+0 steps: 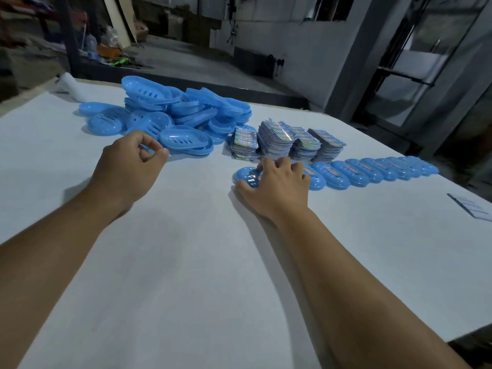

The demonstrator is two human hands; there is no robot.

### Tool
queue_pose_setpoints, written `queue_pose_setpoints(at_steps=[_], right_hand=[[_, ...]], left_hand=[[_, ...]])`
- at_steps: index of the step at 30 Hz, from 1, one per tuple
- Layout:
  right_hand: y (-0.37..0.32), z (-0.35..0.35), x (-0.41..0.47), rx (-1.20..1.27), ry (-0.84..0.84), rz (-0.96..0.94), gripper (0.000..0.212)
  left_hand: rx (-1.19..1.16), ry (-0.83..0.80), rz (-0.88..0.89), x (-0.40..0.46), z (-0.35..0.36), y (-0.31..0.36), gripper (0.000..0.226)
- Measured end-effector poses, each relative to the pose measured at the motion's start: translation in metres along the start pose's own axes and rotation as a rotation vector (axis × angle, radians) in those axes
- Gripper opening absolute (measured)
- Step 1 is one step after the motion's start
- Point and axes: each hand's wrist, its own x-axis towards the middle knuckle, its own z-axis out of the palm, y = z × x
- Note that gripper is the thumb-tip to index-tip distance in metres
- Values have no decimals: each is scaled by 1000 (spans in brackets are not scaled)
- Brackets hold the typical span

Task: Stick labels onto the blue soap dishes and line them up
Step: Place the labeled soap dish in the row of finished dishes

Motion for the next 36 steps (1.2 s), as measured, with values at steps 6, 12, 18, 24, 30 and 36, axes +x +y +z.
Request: queue_pose_setpoints(at_steps=[6,12,18,24,30,36], right_hand=[[15,3,8,41,-47,99,62],[32,5,19,104,-48,188,58],[35,6,21,117,-8,197,60],[13,-2,22,175,143,27,42],[-31,0,29,253,-17,-191,17],[-65,13,44,342,-126,-260,26]], left_hand=[[-28,20,10,0,0,0,16],[-25,12,24,-1,1,0,16],[-13,5,39,-1,2,-1,15],[-31,5,34,1,3,-3,14],[-11,14,-2,2,4,-6,15],[141,-5,35,-2,1,-7,12]])
